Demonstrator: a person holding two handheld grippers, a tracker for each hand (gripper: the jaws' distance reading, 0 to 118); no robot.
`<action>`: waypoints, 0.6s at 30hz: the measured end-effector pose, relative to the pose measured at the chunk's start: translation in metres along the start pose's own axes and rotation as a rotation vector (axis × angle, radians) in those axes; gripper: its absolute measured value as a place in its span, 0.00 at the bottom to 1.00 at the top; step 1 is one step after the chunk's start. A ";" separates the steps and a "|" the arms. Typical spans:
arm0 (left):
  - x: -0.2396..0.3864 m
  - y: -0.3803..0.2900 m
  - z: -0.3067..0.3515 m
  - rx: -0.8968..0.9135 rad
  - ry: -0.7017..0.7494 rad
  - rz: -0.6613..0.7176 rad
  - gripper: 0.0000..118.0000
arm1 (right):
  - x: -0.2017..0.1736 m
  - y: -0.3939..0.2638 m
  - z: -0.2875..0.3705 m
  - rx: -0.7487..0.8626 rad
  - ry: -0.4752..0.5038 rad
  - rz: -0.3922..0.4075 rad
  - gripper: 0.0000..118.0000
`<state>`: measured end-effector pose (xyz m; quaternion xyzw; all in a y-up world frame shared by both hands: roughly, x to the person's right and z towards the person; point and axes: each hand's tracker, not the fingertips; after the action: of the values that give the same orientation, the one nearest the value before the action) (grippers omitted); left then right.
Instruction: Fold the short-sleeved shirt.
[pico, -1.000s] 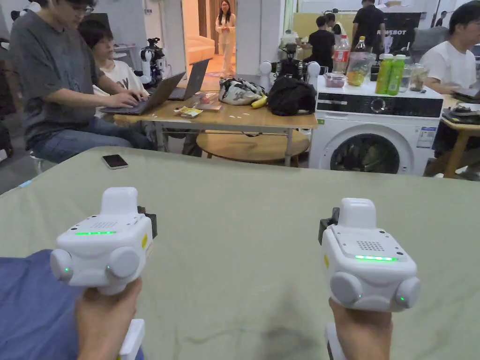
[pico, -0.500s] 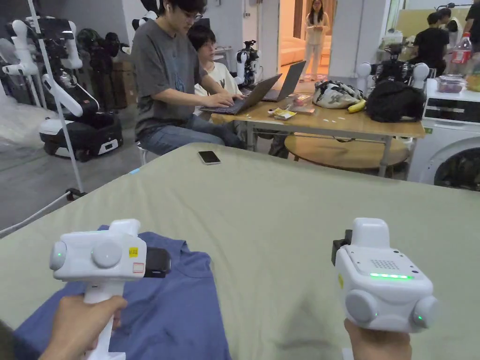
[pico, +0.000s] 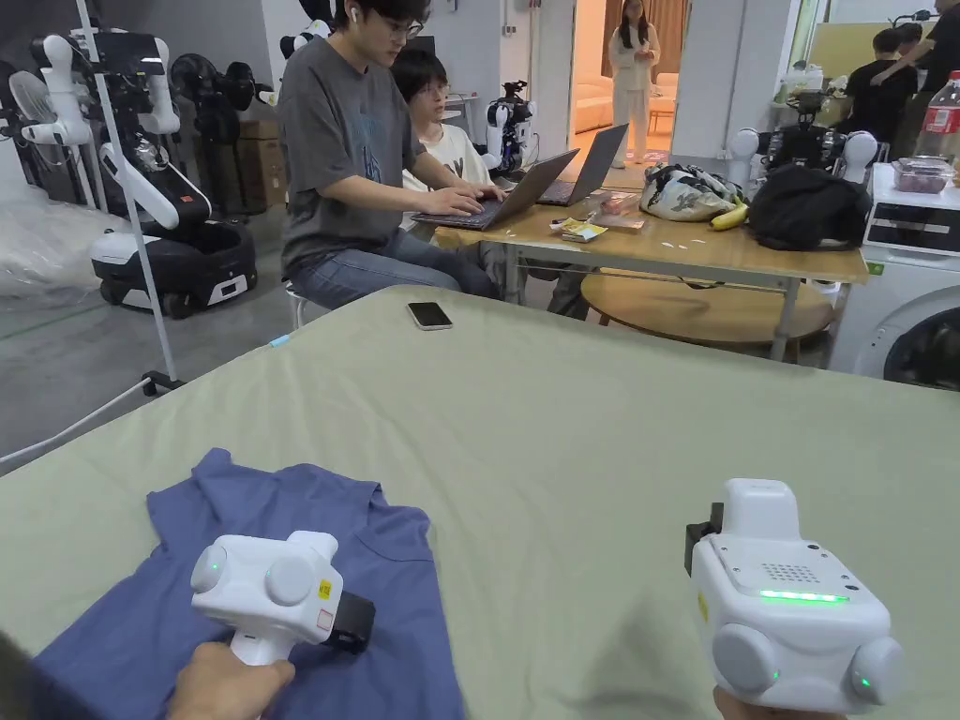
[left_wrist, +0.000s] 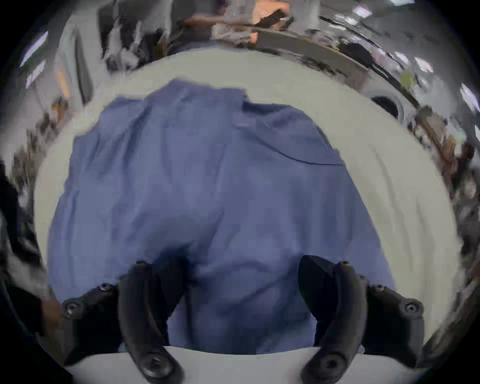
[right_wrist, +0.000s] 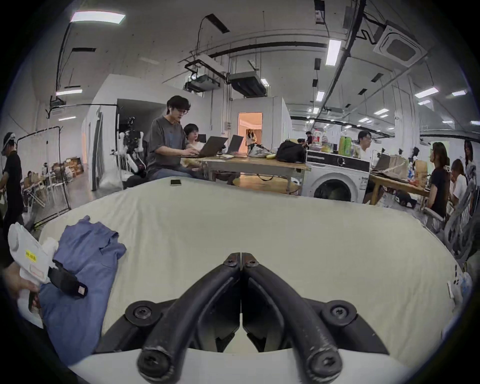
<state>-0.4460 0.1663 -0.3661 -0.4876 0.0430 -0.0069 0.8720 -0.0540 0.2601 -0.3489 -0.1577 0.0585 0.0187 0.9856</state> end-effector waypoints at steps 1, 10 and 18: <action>0.002 -0.002 0.002 0.009 -0.012 0.011 0.73 | 0.003 -0.001 0.001 0.003 -0.004 -0.004 0.00; -0.014 -0.013 0.026 0.098 -0.092 0.149 0.00 | 0.014 -0.003 0.006 -0.015 -0.021 -0.023 0.00; -0.012 0.030 0.083 0.309 -0.188 0.183 0.00 | 0.036 0.005 0.018 0.006 -0.050 -0.029 0.00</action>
<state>-0.4519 0.2531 -0.3477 -0.3406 0.0040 0.1117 0.9336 -0.0171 0.2709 -0.3378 -0.1551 0.0314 0.0083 0.9874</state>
